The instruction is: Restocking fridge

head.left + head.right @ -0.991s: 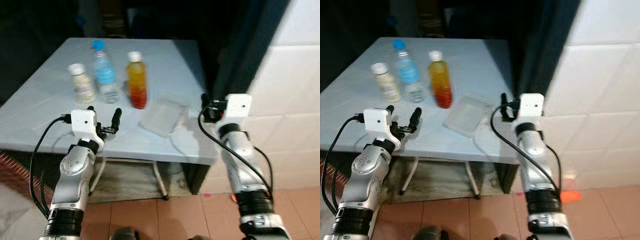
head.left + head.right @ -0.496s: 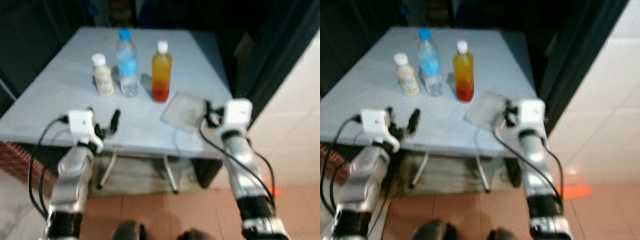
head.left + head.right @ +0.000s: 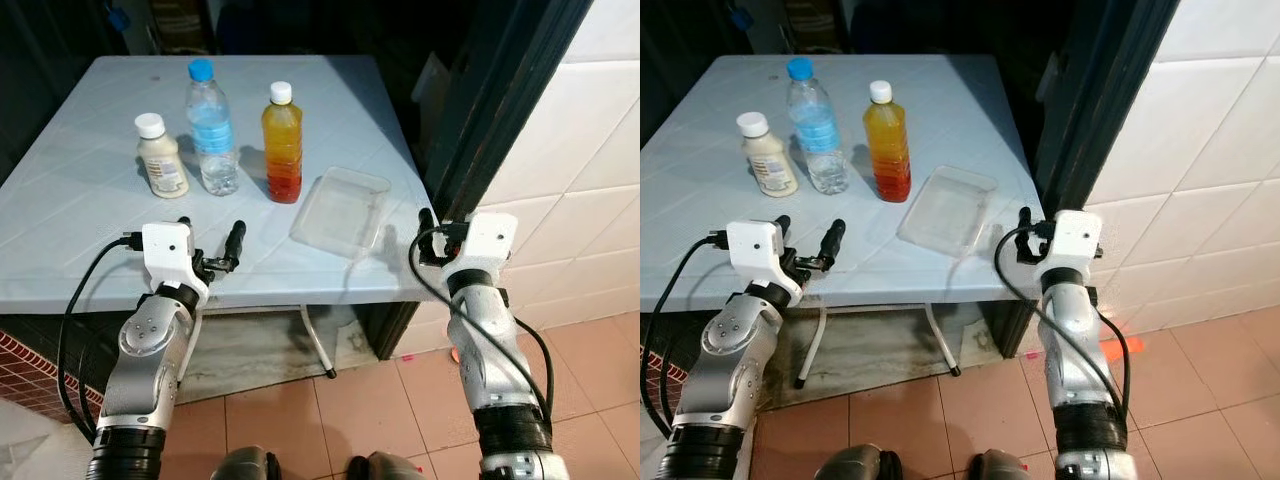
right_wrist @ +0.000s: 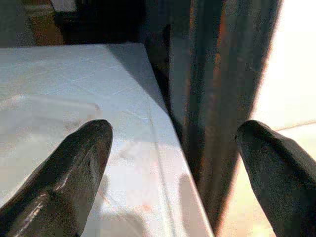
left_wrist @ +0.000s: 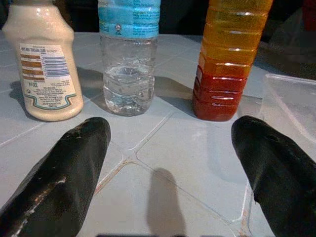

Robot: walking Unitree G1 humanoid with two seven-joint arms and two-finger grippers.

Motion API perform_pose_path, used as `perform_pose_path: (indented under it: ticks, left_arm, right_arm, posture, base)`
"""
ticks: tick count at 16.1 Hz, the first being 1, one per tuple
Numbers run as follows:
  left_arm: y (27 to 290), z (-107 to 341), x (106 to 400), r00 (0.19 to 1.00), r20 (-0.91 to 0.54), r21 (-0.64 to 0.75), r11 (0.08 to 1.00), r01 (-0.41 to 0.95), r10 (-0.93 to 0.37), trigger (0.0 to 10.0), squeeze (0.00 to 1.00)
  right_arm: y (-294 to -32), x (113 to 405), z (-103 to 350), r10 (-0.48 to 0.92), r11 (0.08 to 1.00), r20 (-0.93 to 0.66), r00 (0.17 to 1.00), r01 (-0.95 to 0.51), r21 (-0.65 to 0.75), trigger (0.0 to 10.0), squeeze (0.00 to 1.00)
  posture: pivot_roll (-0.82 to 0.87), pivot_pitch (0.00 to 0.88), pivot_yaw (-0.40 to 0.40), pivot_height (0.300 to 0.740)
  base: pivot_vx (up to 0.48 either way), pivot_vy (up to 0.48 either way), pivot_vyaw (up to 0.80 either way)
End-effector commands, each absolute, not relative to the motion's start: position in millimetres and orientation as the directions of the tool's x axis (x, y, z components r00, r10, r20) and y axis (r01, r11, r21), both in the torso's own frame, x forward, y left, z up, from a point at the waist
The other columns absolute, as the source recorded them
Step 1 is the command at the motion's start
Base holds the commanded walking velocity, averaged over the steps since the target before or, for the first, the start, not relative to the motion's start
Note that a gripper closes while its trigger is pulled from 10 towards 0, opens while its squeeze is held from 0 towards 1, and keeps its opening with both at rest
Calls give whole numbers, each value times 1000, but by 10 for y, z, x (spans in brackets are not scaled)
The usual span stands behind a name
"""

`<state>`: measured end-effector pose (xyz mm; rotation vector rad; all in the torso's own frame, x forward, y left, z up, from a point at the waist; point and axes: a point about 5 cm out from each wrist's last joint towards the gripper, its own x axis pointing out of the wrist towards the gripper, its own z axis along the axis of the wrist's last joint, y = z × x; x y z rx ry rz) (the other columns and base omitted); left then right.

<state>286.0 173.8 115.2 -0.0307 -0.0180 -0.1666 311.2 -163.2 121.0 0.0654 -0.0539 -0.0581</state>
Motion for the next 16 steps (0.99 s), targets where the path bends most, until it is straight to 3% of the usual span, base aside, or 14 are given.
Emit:
perform_pose_path:
  ticks: [1, 6, 10, 16]
  left_arm:
    - [1747, 1177, 2836, 985, 27, -6, 985, 170, -170, 10000, 0]
    - [1702, 1185, 2813, 980, 24, 5, 980, 200, -200, 10000, 0]
    - [1734, 1191, 2806, 980, 21, 14, 980, 197, -197, 10000, 0]
    - [1740, 1213, 2830, 978, 21, 29, 978, 206, -207, 10000, 0]
  right_arm:
    - [-1572, 3178, 1254, -18, 993, 57, 998, 11, 121, 10000, 0]
    - [-1342, 3271, 1331, 112, 938, 61, 992, -126, 324, 10000, 0]
    - [-1186, 3209, 1228, 149, 892, 14, 989, -141, 429, 10000, 0]
    - [-1080, 3217, 1200, 177, 857, -1, 984, -153, 492, 10000, 0]
  posture:
    - [57, 76, 18, 740]
    - [72, 82, 30, 740]
    - [84, 85, 36, 740]
    - [84, 84, 41, 740]
  base:
    - [0, 0, 0]
    - [0, 0, 0]
    - [0, 0, 0]
    - [0, 0, 0]
